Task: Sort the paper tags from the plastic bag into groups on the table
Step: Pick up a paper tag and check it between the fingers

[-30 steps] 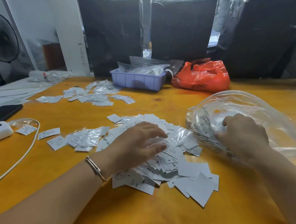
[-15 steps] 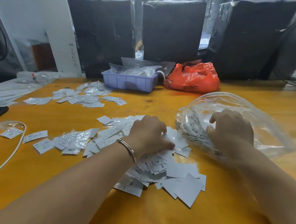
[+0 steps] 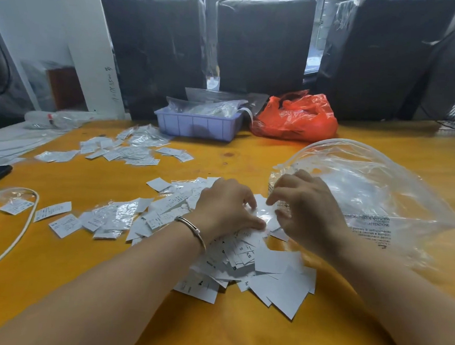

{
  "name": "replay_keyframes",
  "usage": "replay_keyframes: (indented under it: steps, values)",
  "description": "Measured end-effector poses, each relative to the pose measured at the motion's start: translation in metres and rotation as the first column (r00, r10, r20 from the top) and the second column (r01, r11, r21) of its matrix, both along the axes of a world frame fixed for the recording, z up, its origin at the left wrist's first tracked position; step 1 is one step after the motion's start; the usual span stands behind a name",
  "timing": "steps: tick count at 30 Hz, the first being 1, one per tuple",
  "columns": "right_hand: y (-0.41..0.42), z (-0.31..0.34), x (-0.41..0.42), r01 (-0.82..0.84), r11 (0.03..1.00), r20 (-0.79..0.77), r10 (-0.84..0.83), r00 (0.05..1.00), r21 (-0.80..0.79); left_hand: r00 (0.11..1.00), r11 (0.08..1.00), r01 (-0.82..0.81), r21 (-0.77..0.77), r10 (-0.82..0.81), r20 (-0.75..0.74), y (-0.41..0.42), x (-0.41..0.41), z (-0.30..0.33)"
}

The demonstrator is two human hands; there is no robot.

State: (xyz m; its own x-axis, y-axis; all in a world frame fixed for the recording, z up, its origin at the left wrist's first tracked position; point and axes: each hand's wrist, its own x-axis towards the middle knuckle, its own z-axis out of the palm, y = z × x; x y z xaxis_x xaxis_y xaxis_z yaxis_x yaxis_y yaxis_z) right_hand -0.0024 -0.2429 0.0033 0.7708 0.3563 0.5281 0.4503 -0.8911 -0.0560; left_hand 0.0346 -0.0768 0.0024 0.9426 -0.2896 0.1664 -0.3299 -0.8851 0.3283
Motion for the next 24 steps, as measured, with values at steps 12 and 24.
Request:
replay_keyframes:
  steps: [12, 24]
  values:
    - [0.001, -0.008, 0.007, -0.025, 0.994, -0.116, 0.013, 0.993, -0.103, 0.999, 0.999, 0.039, 0.000, -0.039, -0.010, 0.003, -0.009, 0.004]
    - [0.013, -0.010, 0.007, -0.100, 0.927, -0.145, 0.162, 0.976, 0.362, 0.994, 0.811, 0.105, -0.576, -0.091, 0.053, 0.041, -0.024, 0.016]
